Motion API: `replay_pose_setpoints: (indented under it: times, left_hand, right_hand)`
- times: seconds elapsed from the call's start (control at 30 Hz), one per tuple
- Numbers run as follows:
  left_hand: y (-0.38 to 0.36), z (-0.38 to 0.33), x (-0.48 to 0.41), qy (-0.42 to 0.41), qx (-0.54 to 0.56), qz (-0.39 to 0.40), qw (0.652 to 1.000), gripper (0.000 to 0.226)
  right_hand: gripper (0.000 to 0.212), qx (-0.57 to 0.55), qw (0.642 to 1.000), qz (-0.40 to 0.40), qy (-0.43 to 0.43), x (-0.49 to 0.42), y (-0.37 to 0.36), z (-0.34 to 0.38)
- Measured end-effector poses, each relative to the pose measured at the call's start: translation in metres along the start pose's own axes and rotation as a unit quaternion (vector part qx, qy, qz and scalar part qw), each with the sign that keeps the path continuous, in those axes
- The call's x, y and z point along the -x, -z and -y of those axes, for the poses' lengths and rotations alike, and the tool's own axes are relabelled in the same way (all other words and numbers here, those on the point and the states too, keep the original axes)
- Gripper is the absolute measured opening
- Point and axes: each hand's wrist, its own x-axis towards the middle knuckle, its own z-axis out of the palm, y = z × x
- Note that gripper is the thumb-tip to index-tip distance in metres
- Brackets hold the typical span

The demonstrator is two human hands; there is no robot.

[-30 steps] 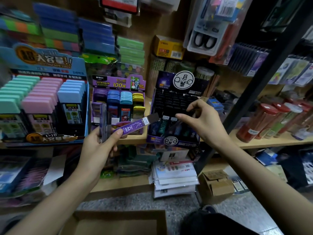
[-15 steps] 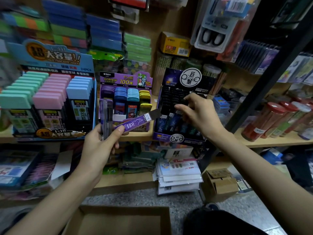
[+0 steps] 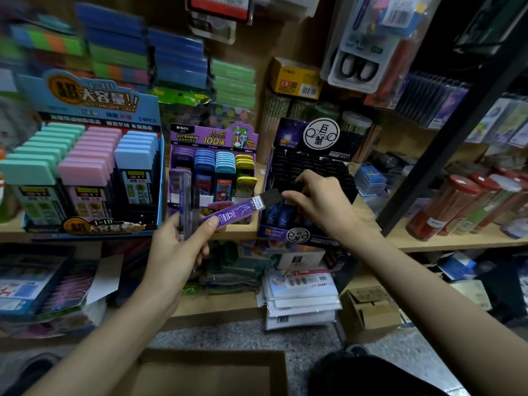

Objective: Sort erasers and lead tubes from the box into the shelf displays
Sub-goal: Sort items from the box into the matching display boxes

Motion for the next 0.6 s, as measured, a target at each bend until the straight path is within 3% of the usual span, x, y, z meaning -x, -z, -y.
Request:
replay_pose_setpoints:
  times: [0.13, 0.23, 0.27, 0.33, 0.37, 0.4, 0.6]
  left_hand:
    - [-0.011, -0.003, 0.004, 0.010, 0.025, 0.003, 1.000, 0.014]
    - [-0.021, -0.003, 0.007, 0.026, 0.061, 0.002, 0.998, 0.016]
    - [-0.025, -0.003, 0.008, 0.031, 0.068, 0.001, 0.997, 0.014]
    - [-0.031, 0.000, 0.010, 0.037, 0.073, 0.003, 0.997, 0.011]
    - [-0.034, 0.002, 0.011, 0.041, 0.075, 0.006, 0.996, 0.009]
    - [-0.036, 0.003, 0.013, 0.045, 0.075, 0.010, 0.996, 0.009]
    - [-0.050, 0.007, 0.025, 0.044, 0.040, 0.074, 0.995, 0.024]
  right_hand:
    - [0.043, -0.008, 0.998, -0.061, 0.015, 0.017, 0.004, 0.010]
    - [0.035, -0.183, 0.981, -0.059, -0.028, 0.042, 0.002, 0.021]
    - [0.036, -0.280, 0.958, -0.036, -0.052, 0.050, -0.002, 0.026]
    - [0.040, -0.487, 0.864, -0.015, -0.130, 0.060, -0.011, 0.034]
    - [0.038, -0.548, 0.820, -0.028, -0.163, 0.061, -0.015, 0.036]
    - [0.033, -0.566, 0.802, -0.050, -0.185, 0.062, -0.016, 0.037]
    - [0.021, -0.523, 0.817, -0.131, -0.202, 0.059, -0.009, 0.028]
